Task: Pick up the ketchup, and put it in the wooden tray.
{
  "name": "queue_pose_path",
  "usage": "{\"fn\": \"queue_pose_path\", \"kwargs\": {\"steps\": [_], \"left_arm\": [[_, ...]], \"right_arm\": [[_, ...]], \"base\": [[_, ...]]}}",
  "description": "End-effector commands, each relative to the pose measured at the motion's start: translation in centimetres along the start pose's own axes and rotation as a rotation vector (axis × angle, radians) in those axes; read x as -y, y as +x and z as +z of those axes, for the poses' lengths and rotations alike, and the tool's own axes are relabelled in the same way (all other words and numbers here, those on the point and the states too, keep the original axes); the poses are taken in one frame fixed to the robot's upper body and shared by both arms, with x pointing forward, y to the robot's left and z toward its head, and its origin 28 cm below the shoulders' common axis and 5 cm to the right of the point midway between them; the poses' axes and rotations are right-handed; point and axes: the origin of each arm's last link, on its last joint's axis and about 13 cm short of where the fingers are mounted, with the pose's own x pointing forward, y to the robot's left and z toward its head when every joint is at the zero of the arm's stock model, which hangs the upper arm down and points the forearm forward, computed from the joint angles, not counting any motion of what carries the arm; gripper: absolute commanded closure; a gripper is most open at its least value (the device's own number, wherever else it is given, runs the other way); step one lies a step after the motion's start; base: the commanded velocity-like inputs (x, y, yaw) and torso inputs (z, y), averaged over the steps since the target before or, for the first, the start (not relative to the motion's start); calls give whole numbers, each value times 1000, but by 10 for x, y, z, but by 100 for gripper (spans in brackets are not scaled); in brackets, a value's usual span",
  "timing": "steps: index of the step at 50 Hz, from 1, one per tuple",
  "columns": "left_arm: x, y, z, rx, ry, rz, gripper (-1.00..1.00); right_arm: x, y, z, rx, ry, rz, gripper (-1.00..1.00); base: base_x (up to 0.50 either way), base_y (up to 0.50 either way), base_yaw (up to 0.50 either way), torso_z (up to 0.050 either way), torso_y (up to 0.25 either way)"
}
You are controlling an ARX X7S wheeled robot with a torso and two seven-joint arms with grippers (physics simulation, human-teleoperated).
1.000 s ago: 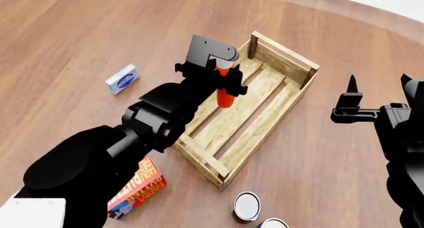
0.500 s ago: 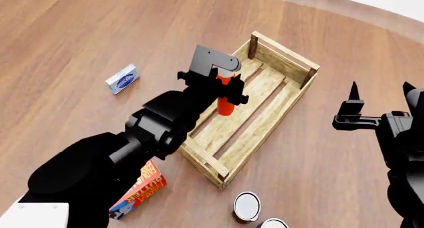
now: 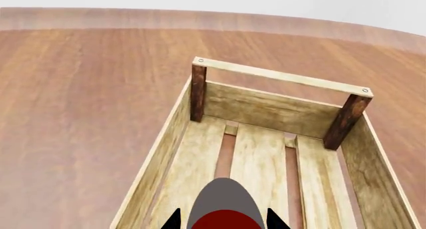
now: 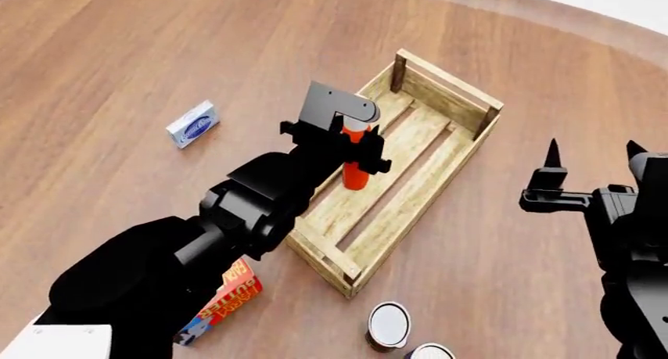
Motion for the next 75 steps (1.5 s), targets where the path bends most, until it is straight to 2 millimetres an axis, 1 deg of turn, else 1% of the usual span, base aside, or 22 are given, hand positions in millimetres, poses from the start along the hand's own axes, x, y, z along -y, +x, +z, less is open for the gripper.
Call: {"fn": "queue_pose_path", "kwargs": {"steps": [1, 11, 12, 32, 39, 54, 61, 75], "left_arm": [[1, 0, 0, 4, -9, 0, 100], [1, 0, -2, -6, -6, 0, 100], [1, 0, -2, -7, -6, 1, -100], [2, 0, -3, -12, -7, 2, -100], [4, 0, -1, -15, -5, -27, -100], [8, 1, 5, -16, -11, -78, -100], [7, 1, 7, -11, -6, -73, -100], [2, 1, 10, 2, 21, -45, -100]], "right_arm": [[-1, 0, -7, -3, 1, -1, -100], [-1, 0, -12, -5, 1, -1, -100], [-2, 0, -12, -5, 1, -1, -100], [-1, -1, -13, -2, 2, -5, -100], [-1, -3, -12, 0, 4, -4, -100], [-3, -21, 0, 8, 6, -6, -100], [-5, -29, 7, 10, 8, -7, -100], [-7, -30, 13, 17, 11, -2, -100]], "base": [[0, 0, 0, 0, 0], [0, 0, 0, 0, 0], [0, 0, 0, 0, 0], [0, 0, 0, 0, 0], [0, 0, 0, 0, 0], [0, 0, 0, 0, 0], [0, 0, 0, -4, 25], [0, 0, 0, -17, 95]]}}
